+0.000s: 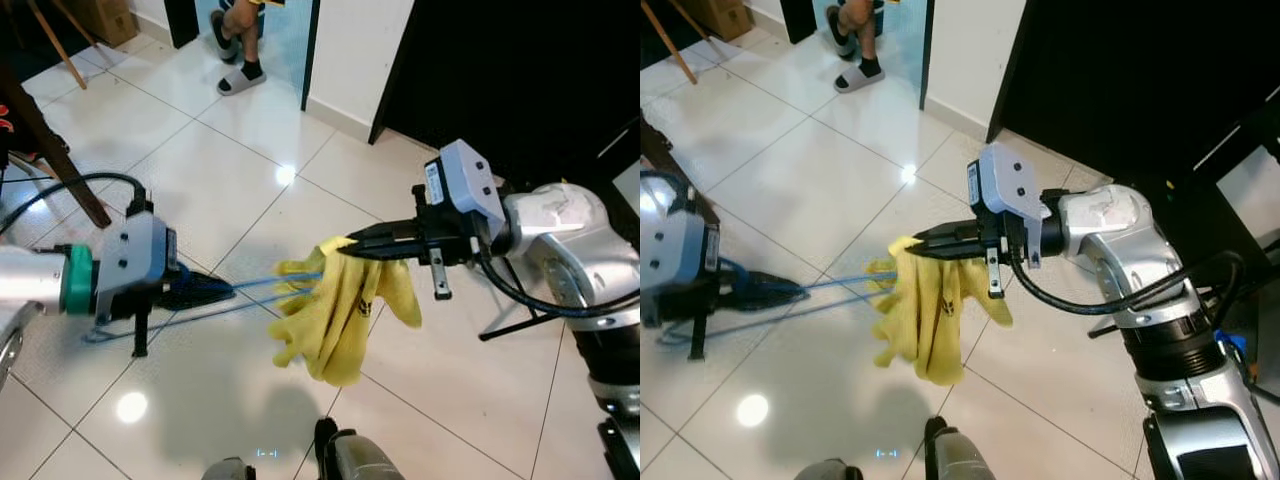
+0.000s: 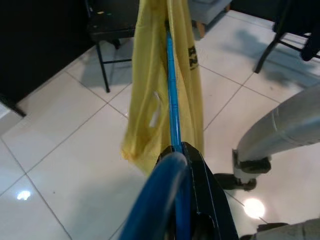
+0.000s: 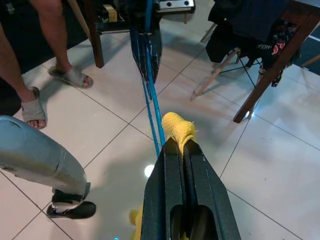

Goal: Hang hanger

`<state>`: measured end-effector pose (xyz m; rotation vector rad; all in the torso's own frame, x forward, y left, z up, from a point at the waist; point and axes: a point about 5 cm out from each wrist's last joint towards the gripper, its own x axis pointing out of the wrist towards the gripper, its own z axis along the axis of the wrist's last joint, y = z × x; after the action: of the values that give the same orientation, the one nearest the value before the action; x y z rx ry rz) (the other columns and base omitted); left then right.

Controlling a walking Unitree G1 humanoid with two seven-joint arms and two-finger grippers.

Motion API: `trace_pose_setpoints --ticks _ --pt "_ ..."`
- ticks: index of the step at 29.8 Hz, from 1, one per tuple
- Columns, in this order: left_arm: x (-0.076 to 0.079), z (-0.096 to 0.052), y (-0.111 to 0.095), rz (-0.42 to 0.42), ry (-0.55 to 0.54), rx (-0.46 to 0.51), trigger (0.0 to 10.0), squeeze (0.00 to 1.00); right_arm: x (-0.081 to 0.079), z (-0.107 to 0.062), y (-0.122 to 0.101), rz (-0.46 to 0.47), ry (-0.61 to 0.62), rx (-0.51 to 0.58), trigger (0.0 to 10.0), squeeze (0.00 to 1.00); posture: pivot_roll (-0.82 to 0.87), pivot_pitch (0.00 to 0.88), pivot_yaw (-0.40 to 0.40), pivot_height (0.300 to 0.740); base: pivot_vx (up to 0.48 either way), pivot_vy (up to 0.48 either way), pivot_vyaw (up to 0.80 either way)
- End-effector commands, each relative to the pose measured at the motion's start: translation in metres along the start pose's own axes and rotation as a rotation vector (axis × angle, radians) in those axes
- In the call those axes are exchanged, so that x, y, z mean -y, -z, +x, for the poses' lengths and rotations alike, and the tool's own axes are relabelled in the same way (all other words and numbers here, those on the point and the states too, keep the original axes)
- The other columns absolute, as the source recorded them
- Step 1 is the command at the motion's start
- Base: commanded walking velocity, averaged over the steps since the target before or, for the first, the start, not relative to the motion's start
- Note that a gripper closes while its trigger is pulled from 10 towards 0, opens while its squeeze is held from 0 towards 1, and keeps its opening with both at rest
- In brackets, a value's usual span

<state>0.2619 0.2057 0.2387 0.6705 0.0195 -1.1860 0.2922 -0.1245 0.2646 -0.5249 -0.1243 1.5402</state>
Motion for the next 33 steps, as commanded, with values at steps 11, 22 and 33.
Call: trace_pose_setpoints --ticks 11,22,33 --pt "-0.011 0.005 0.004 0.023 -0.034 -0.006 10.0 0.0 -0.038 0.028 0.006 0.026 -0.18 0.031 10.0 0.0 0.04 0.081 -0.02 0.74 0.0 0.0 0.0" --pt "0.023 0.049 -0.016 0.0 0.159 0.153 10.0 0.0 0.0 0.065 0.008 -0.117 -0.041 0.04 10.0 0.0 0.05 0.093 -0.042 0.74 0.0 0.0 0.0" --pt "0.025 0.029 0.001 -0.016 0.084 0.064 10.0 0.0 -0.004 0.039 0.02 -0.095 -0.045 -0.055 10.0 0.0 0.05 0.113 -0.041 0.74 0.0 0.0 0.0"
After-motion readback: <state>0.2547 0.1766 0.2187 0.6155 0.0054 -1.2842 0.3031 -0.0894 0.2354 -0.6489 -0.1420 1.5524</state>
